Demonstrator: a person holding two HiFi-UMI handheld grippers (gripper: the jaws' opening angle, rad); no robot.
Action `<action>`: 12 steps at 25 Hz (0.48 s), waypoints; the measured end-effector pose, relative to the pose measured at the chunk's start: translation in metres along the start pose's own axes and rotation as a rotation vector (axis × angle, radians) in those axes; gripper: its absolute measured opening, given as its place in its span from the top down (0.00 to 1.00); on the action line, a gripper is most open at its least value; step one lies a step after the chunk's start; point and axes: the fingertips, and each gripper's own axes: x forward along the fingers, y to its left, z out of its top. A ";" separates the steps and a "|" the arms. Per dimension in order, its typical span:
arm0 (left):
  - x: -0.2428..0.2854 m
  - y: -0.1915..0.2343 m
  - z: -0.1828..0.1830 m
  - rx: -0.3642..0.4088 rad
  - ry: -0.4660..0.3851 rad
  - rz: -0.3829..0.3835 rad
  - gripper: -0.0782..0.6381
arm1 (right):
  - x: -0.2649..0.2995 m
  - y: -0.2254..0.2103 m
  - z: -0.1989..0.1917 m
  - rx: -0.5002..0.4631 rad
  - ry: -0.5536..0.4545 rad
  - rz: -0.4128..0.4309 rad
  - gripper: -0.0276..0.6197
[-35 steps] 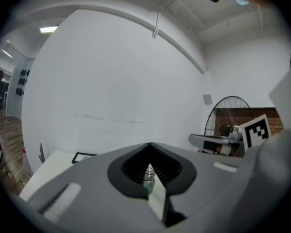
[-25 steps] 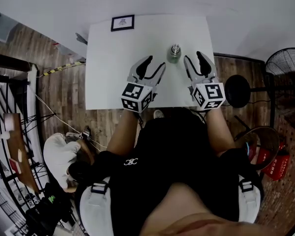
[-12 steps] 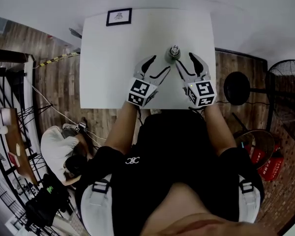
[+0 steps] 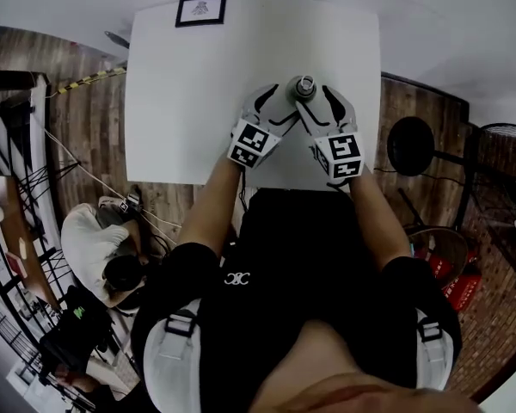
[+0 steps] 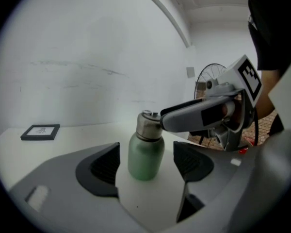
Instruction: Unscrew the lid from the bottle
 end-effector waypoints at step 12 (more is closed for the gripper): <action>0.038 0.003 -0.018 -0.008 0.037 -0.030 0.37 | 0.023 -0.002 -0.005 -0.052 0.033 0.046 0.57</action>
